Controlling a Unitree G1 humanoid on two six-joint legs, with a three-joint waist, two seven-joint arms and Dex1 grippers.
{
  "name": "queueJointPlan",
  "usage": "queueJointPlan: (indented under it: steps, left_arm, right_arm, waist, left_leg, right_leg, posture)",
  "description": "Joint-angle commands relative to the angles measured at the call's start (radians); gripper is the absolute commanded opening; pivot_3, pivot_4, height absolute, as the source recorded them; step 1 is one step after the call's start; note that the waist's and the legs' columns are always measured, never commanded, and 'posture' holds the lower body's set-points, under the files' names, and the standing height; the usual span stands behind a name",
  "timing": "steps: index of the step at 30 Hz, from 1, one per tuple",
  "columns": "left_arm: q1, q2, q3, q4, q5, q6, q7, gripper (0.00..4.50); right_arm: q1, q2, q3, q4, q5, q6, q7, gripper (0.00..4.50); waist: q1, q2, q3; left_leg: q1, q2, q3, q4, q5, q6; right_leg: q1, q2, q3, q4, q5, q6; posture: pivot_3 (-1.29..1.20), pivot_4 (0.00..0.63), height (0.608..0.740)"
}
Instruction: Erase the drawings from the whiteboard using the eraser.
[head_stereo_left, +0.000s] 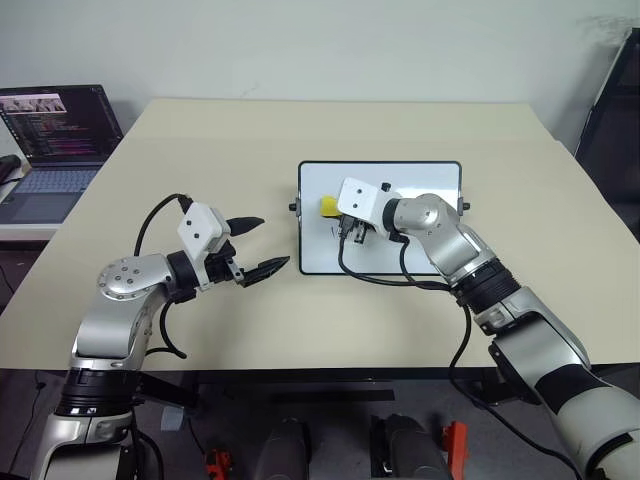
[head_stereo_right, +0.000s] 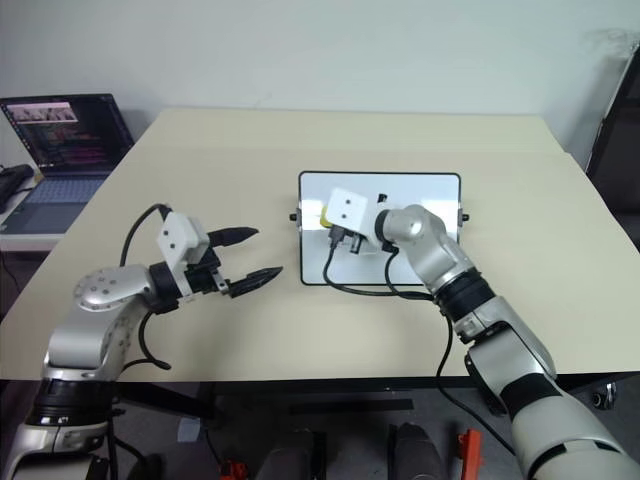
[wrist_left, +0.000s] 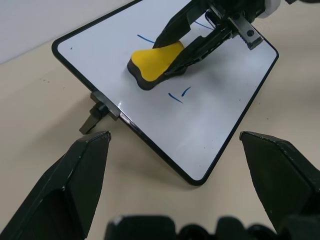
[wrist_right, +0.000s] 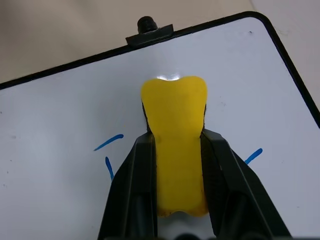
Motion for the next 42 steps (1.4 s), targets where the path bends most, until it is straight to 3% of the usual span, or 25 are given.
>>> queueJointPlan:
  steps: [1, 7, 11, 18, 25, 28, 36, 42]
  left_arm:
    - [-0.008, 0.001, 0.010, -0.014, 0.000, -0.020, 0.006, 4.50]
    - [-0.020, -0.001, 0.007, -0.002, 0.005, -0.025, 0.005, 4.50]
    - [-0.024, -0.003, 0.006, 0.001, 0.006, -0.025, 0.004, 4.50]
    - [-0.035, -0.004, 0.004, 0.012, 0.007, -0.028, 0.002, 4.50]
    - [-0.042, -0.003, 0.004, 0.014, 0.003, -0.025, -0.002, 4.50]
    - [-0.042, 0.001, 0.007, 0.014, 0.001, -0.023, -0.006, 4.50]
    - [-0.059, 0.024, 0.012, 0.040, 0.003, -0.023, -0.028, 4.50]
    - [-0.070, 0.025, 0.005, 0.051, 0.005, -0.025, -0.037, 4.50]
  right_arm:
    - [0.039, -0.012, 0.031, 0.004, -0.045, 0.017, 0.046, 0.85]
    - [0.128, -0.033, 0.071, -0.058, -0.066, 0.028, 0.148, 0.85]
    - [0.163, -0.048, 0.090, -0.046, -0.114, 0.007, 0.130, 0.84]
    - [0.128, -0.077, -0.013, -0.132, -0.052, 0.024, 0.163, 0.84]
    - [0.122, -0.199, -0.329, -0.493, 0.293, 0.250, 0.339, 0.83]
    - [0.191, -0.319, -0.425, -0.579, 0.374, 0.311, 0.405, 0.83]
    - [0.508, -0.647, -0.551, -0.568, 0.359, 0.209, 0.466, 0.83]
    - [0.548, -0.697, -0.608, -0.488, 0.377, 0.127, 0.434, 0.83]
  waist:
    - [0.000, -0.001, -0.001]
    - [0.000, -0.002, -0.002]
    - [0.000, -0.002, -0.002]
    - [0.005, -0.002, -0.002]
    - [0.006, -0.002, -0.001]
    - [0.005, -0.002, -0.001]
    - [0.007, -0.003, 0.000]
    - [-0.005, -0.003, 0.000]
  left_leg:
    - [0.000, 0.000, 0.000, 0.000, 0.000, 0.000]
    - [0.003, 0.000, 0.000, 0.000, 0.000, 0.000]
    - [0.007, 0.000, 0.000, 0.000, 0.000, 0.000]
    - [0.012, 0.000, -0.001, 0.000, 0.000, 0.000]
    - [0.000, 0.000, -0.001, -0.001, 0.000, 0.000]
    - [-0.002, 0.001, -0.002, -0.003, 0.000, 0.000]
    - [-0.004, 0.000, 0.000, -0.002, -0.001, 0.000]
    - [0.000, 0.001, 0.003, -0.001, -0.001, 0.000]
  right_leg:
    - [0.000, 0.000, 0.000, 0.000, 0.000, 0.000]
    - [0.002, 0.000, 0.000, 0.001, 0.000, 0.000]
    - [0.006, 0.000, 0.001, 0.002, -0.002, 0.001]
    - [0.013, 0.000, -0.001, 0.001, -0.006, -0.003]
    - [0.001, 0.000, -0.001, -0.001, 0.000, -0.002]
    - [-0.002, 0.000, -0.002, -0.002, 0.000, -0.002]
    - [-0.002, 0.000, -0.001, -0.004, -0.003, 0.001]
    - [-0.001, 0.000, 0.001, -0.002, -0.004, 0.003]
  posture:
    - [0.00, 0.150, 0.740]
    - [0.00, 0.150, 0.740]
    - [0.00, 0.150, 0.740]
    - [0.00, 0.150, 0.740]
    - [0.00, 0.150, 0.740]
    - [0.00, 0.150, 0.740]
    - [0.00, 0.150, 0.740]
    - [0.00, 0.150, 0.740]
